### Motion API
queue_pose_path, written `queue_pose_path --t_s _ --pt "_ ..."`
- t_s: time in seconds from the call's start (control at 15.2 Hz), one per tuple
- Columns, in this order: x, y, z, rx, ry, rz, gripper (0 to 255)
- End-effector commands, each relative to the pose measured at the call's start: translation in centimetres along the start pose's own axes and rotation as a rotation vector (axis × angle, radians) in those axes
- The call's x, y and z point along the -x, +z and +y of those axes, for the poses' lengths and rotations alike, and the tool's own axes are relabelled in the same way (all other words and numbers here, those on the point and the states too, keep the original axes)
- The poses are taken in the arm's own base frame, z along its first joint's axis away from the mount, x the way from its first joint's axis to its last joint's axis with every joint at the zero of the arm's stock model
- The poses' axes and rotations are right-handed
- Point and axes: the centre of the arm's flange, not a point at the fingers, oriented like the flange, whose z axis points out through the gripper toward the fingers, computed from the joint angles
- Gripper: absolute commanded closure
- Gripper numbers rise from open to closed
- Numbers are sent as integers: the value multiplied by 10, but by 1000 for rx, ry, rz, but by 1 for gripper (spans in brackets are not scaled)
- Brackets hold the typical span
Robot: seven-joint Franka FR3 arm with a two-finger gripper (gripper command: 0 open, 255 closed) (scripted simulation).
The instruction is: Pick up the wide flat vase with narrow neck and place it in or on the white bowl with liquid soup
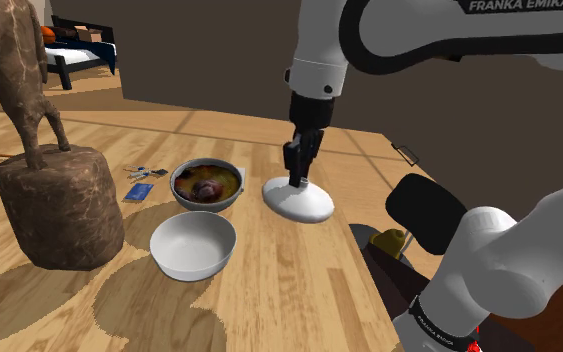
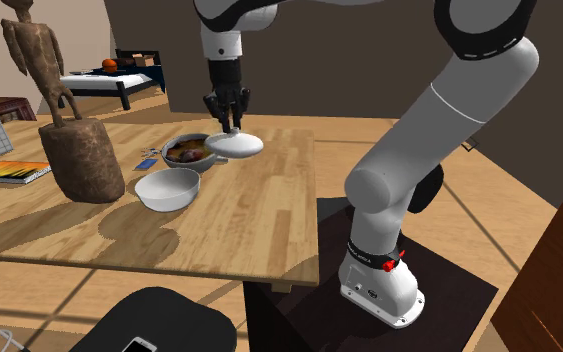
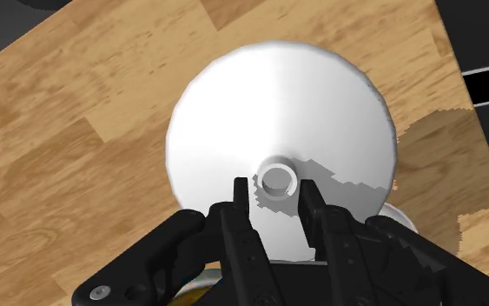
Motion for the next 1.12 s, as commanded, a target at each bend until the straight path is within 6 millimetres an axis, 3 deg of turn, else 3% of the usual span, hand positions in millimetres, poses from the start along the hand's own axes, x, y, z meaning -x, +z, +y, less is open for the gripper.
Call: queue_pose_path --t_s 0.0,1.06 --pt "-23 -4 6 0 0 0 255" --pt "-227 -38 47 0 0 0 255"
